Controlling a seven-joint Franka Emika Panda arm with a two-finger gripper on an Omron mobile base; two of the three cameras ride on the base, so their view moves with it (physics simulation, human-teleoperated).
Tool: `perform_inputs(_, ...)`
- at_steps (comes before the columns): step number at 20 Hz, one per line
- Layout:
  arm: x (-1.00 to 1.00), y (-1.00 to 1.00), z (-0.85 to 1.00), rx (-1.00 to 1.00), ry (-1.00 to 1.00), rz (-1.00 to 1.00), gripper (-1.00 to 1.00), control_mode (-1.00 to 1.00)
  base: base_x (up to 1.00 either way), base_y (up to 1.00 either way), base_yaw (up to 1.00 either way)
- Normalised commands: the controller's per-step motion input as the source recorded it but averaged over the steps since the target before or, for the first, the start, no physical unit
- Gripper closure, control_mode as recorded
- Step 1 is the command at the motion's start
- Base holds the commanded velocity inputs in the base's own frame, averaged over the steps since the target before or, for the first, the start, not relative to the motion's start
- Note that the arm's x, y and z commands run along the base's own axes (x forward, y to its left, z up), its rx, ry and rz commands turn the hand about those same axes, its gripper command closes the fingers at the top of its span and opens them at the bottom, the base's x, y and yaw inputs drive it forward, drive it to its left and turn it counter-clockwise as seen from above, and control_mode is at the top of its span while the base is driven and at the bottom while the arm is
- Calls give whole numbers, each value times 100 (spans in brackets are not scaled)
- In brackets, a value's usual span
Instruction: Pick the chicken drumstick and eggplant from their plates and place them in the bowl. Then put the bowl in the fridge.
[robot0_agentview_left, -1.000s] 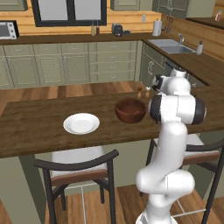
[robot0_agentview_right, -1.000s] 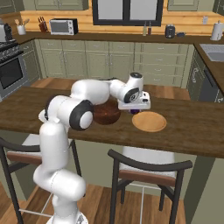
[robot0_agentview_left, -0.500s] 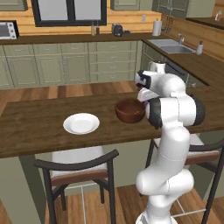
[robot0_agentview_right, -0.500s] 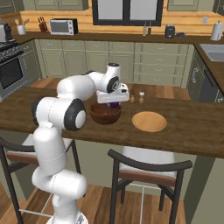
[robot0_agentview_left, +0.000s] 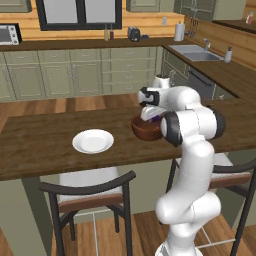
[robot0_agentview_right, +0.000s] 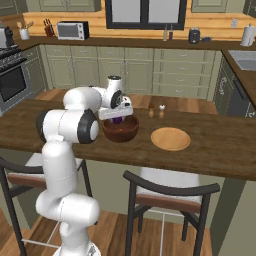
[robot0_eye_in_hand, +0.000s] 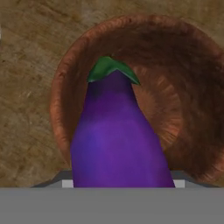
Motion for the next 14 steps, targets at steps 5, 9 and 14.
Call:
perform_inputs(5,19,8,-14,0,5,11,100,-100,0,0,0)
perform_inputs(9,-2,26,-28,0,5,10,100,-100,0,0,0)
perform_inputs(14,0,9,-29,0,0,8,100,-100,0,0,0)
